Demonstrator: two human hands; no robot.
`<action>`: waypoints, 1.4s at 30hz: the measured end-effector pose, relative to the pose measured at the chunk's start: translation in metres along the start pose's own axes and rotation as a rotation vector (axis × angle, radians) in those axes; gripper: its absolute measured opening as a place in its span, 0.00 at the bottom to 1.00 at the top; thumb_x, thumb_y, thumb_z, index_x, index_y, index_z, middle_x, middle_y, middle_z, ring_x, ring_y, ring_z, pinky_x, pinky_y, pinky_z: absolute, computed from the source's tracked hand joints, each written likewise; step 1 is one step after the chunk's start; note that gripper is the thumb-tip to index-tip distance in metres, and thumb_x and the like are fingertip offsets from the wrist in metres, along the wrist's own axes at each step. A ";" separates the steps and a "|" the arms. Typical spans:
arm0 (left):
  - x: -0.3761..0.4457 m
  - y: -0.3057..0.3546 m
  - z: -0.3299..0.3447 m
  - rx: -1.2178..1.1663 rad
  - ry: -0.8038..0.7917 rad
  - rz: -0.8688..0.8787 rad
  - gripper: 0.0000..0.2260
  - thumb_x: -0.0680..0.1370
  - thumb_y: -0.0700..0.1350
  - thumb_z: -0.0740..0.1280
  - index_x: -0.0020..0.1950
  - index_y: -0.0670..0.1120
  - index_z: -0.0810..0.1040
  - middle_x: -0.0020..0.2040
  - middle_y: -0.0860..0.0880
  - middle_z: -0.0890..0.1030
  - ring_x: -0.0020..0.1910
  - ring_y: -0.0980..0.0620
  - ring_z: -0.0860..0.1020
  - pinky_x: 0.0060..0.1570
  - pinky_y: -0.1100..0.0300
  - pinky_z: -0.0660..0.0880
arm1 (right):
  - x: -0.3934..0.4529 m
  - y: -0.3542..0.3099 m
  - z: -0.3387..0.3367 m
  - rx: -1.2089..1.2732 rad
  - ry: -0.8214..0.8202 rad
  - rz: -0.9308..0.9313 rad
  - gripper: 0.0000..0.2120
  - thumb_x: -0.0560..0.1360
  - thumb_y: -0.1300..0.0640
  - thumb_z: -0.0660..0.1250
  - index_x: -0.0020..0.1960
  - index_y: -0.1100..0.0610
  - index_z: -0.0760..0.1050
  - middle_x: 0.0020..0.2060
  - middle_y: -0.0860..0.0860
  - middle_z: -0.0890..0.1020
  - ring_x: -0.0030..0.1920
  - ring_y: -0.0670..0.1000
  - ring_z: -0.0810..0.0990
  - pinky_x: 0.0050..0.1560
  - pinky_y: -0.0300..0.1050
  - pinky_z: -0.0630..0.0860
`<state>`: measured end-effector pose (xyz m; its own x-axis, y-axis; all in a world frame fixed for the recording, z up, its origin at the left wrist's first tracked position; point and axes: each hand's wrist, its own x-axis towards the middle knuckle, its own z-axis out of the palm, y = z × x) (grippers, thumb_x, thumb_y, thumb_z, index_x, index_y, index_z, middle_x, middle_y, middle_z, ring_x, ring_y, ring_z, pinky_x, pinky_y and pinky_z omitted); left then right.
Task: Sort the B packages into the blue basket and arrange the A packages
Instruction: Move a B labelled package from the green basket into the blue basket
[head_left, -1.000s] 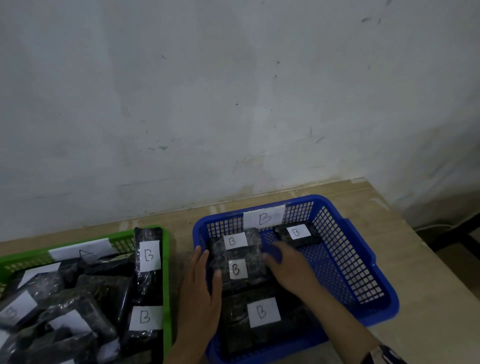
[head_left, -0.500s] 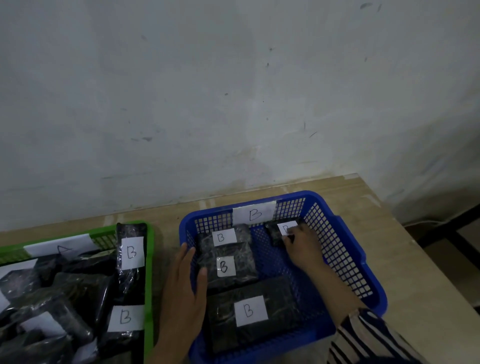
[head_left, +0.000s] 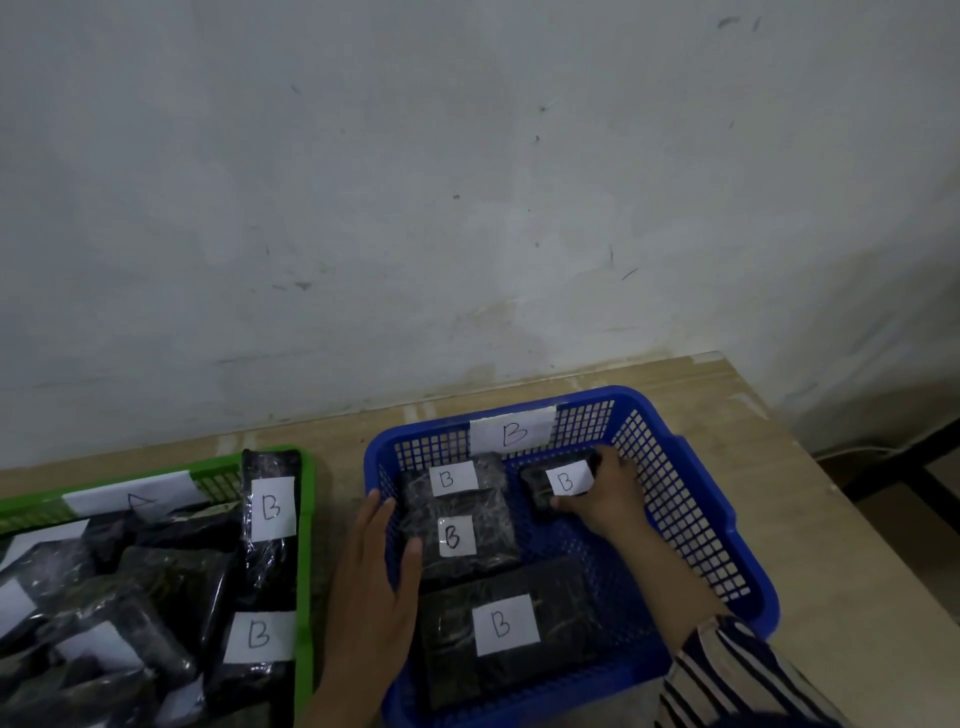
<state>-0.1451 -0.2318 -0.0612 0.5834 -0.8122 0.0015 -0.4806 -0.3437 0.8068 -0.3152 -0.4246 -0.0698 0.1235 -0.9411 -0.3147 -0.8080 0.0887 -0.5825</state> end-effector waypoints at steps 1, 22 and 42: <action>0.000 0.000 0.000 0.004 0.000 0.003 0.22 0.77 0.51 0.57 0.71 0.53 0.58 0.74 0.57 0.57 0.68 0.63 0.55 0.68 0.59 0.55 | 0.000 0.001 0.000 0.032 0.006 0.010 0.42 0.60 0.58 0.79 0.66 0.60 0.59 0.64 0.63 0.64 0.62 0.64 0.67 0.60 0.55 0.70; 0.001 0.000 0.000 -0.001 0.001 0.007 0.23 0.78 0.52 0.57 0.72 0.53 0.57 0.75 0.58 0.56 0.67 0.64 0.54 0.68 0.61 0.54 | -0.018 -0.051 0.010 0.617 -0.017 -0.019 0.13 0.74 0.66 0.63 0.59 0.63 0.72 0.48 0.53 0.75 0.48 0.49 0.74 0.47 0.39 0.72; 0.002 0.001 0.002 0.058 -0.012 0.013 0.23 0.78 0.52 0.57 0.72 0.52 0.56 0.75 0.55 0.54 0.71 0.60 0.54 0.67 0.62 0.52 | -0.049 -0.050 0.065 -0.401 -0.328 -0.438 0.25 0.79 0.43 0.45 0.74 0.45 0.43 0.75 0.49 0.38 0.75 0.57 0.37 0.73 0.59 0.41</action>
<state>-0.1455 -0.2343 -0.0614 0.5693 -0.8221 0.0044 -0.5256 -0.3598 0.7709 -0.2430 -0.3614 -0.0742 0.6050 -0.7096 -0.3610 -0.7873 -0.4655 -0.4043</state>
